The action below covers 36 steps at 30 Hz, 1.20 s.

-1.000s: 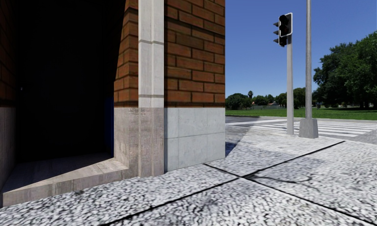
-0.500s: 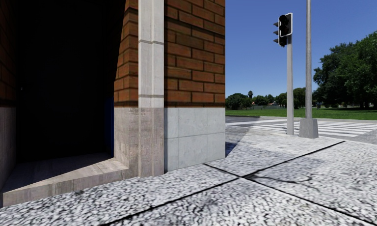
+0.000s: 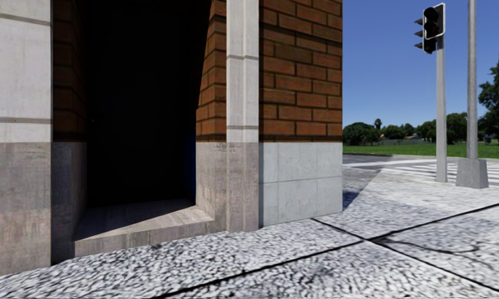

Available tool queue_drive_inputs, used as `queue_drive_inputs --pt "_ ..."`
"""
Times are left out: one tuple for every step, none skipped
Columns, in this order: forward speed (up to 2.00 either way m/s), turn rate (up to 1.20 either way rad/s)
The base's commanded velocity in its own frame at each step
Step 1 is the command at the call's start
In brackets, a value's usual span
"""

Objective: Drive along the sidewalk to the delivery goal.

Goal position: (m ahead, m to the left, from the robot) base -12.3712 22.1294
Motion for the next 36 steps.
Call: queue_drive_inputs --pt "0.00 1.15" --pt "0.00 1.15" --pt "0.00 1.15" --pt "0.00 1.15" --pt "0.00 1.15" --pt "0.00 1.15" --pt "0.00 1.15" --pt "0.00 1.15" --pt "0.00 1.15" --pt "0.00 1.15" --pt "0.00 1.15" --pt "0.00 1.15" --pt "0.00 1.15" --pt "0.00 1.15" --pt "0.00 1.15" --pt "0.00 1.15" --pt "0.00 1.15" --pt "0.00 1.15" --pt "0.00 1.15" --pt "0.00 1.15" --pt "0.00 1.15" --pt "0.00 1.15" --pt "0.00 1.15" --pt "0.00 1.15" --pt "0.00 1.15" --pt "0.00 1.15" --pt "0.00 1.15" --pt "0.00 1.15" --pt "0.00 1.15" --pt "0.00 1.15" --pt "0.00 1.15" --pt "0.00 1.15" --pt "0.00 1.15" --pt "0.00 1.15" --pt "0.00 1.15" --pt "0.00 1.15"
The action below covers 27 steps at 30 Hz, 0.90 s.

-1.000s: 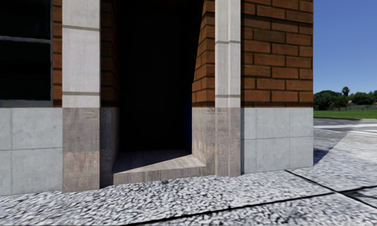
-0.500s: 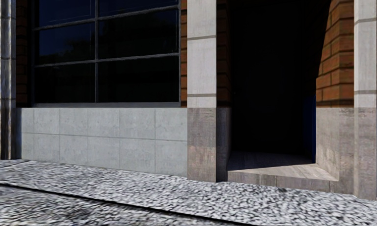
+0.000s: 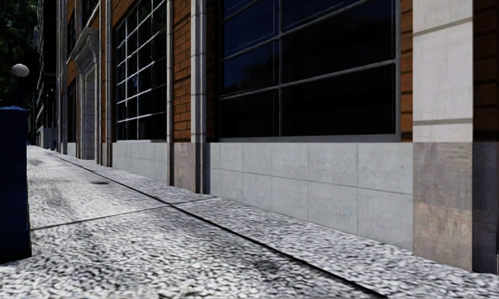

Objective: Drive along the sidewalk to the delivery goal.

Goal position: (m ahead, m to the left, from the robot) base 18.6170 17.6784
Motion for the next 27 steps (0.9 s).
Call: queue_drive_inputs --pt "0.00 1.15" --pt "0.00 1.15" --pt "0.00 1.15" --pt "0.00 1.15" --pt "0.00 1.03" --pt "0.00 1.03" --pt "0.00 0.97" --pt "0.00 0.96" --pt "0.00 0.96" --pt "0.00 0.96" --pt "0.00 0.95" --pt "0.00 0.03" --pt "0.00 0.00" --pt "0.00 0.00" --pt "0.00 0.00" --pt "0.00 0.00" --pt "0.00 0.00" --pt "0.00 0.00" --pt "0.00 0.00" --pt "0.00 0.00" --pt "0.00 0.00" --pt "0.00 0.00" --pt "0.00 0.00" --pt "0.00 0.00" --pt "0.00 -0.28" --pt "0.00 -0.72" --pt "0.00 -1.20"
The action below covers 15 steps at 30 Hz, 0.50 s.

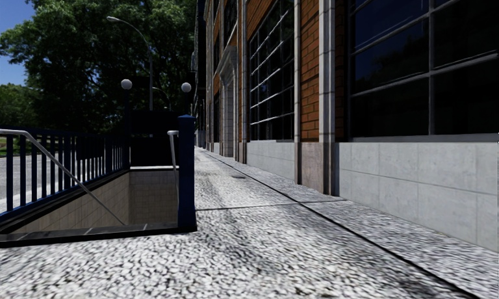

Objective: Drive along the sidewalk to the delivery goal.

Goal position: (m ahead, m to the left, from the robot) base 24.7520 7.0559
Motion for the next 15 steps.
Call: queue_drive_inputs --pt "0.00 -1.20" --pt "0.00 -1.20" --pt "0.00 -1.20" --pt "0.05 -1.20" --pt "0.05 -1.20" --pt "0.13 -1.20" --pt "0.16 -1.20" --pt "0.20 -1.20" --pt "0.20 -1.20" --pt "0.28 -1.20" --pt "0.41 -0.51" --pt "0.47 0.00" --pt "0.54 0.00" --pt "0.54 0.00" --pt "0.61 0.00"
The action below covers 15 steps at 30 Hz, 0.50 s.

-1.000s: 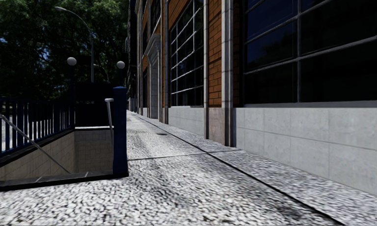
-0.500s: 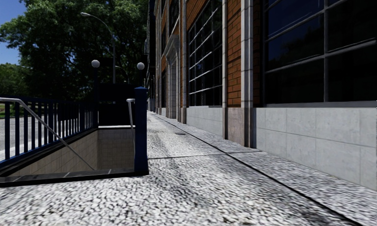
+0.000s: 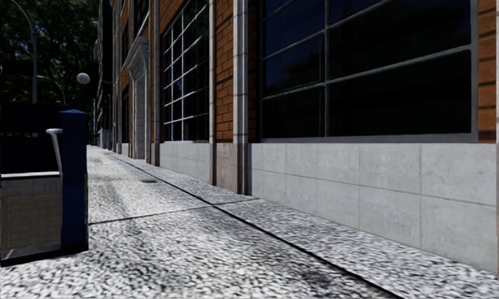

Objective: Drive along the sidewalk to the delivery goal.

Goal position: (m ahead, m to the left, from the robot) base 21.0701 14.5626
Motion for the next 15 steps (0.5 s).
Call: queue_drive_inputs --pt "0.70 0.00" --pt "0.83 0.00" --pt "0.95 0.00" --pt "1.10 0.00" --pt "1.10 0.00" --pt "1.21 0.00" --pt "1.25 0.00" --pt "1.25 0.00" --pt "1.25 0.00" --pt "1.25 0.00" --pt "1.25 0.00" --pt "1.25 0.00" --pt "1.26 0.00" --pt "1.26 0.00" --pt "1.26 0.00"
